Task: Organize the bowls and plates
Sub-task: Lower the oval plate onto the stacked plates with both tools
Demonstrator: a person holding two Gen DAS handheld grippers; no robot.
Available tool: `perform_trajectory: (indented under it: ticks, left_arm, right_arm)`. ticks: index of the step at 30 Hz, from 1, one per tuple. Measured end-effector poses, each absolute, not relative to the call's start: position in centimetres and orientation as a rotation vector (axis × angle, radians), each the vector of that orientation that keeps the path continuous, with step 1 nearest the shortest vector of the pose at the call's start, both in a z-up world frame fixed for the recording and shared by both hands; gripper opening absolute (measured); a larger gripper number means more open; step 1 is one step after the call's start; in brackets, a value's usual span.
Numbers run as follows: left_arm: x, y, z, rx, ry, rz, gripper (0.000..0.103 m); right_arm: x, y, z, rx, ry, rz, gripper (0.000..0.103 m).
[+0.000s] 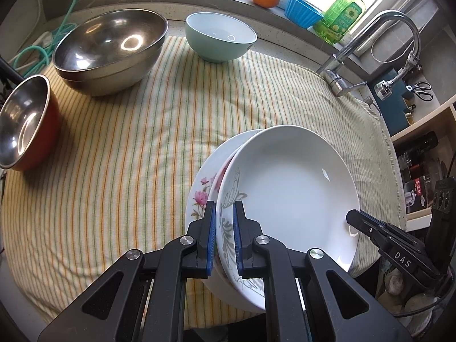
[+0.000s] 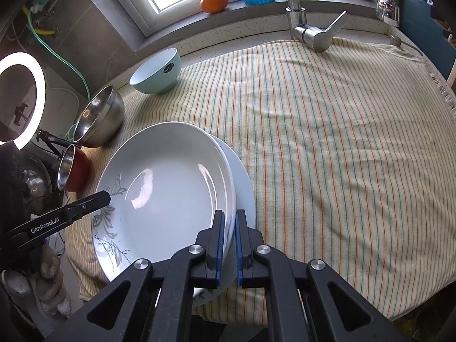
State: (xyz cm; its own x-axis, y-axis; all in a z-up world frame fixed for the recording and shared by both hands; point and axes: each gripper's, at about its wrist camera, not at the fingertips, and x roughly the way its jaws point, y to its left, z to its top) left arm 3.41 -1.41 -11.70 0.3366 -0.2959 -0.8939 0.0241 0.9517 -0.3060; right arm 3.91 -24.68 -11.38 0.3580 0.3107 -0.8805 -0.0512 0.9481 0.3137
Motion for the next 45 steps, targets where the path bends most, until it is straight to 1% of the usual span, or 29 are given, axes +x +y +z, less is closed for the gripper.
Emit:
perform_trajectory:
  ticks: [10, 14, 18, 39, 45]
  left_arm:
    - [3.43, -1.59, -11.77, -0.251, 1.213, -0.216, 0.010]
    - [3.50, -1.87, -11.77, -0.237, 1.210, -0.218, 0.010]
    - [3.59, -1.74, -11.85, -0.233, 1.210, -0.210, 0.011]
    - [3.67, -1.37, -11.95, -0.244, 1.217, -0.234, 0.011]
    - [3.65, -1.11, -11.77, -0.255, 1.211, -0.238, 0.011]
  right_arm:
    - [4.03, -24.44, -11.47, 0.230, 1.192, 0.237, 0.007]
    - [4.00, -24.32, -11.50, 0.221, 1.192, 0.239, 0.009]
    - [4.04, -24.12, -11.43, 0.216, 1.192, 0.242, 0.009]
    - [4.16, -24.18, -11.49, 0.207, 1.199, 0.239, 0.010]
    - [4.13, -24.37, -11.37, 0.206, 1.201, 0.234, 0.012]
